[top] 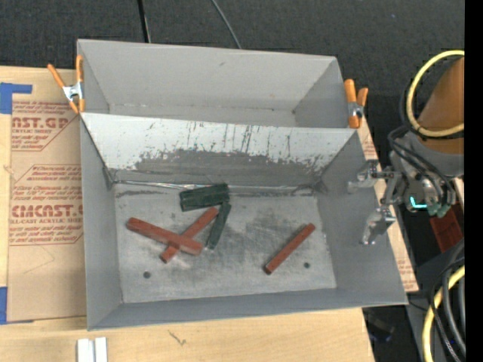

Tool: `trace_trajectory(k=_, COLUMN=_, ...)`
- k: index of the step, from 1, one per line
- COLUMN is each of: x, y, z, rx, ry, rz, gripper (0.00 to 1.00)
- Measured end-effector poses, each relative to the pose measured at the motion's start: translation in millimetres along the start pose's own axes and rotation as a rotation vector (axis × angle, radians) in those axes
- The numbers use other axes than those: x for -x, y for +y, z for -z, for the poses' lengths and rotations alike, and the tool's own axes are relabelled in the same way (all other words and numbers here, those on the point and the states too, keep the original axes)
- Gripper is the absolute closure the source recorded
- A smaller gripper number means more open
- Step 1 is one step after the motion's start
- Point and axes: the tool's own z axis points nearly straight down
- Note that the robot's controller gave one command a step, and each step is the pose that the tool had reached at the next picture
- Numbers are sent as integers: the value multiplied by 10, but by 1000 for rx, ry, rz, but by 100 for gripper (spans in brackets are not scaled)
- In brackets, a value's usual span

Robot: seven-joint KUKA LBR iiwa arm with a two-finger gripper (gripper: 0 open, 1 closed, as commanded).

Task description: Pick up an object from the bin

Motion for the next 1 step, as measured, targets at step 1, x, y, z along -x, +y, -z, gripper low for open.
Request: trace_trajectory(k=1, x=17, y=7, z=34, rx=-2, ry=-7, rz=2, gripper=0)
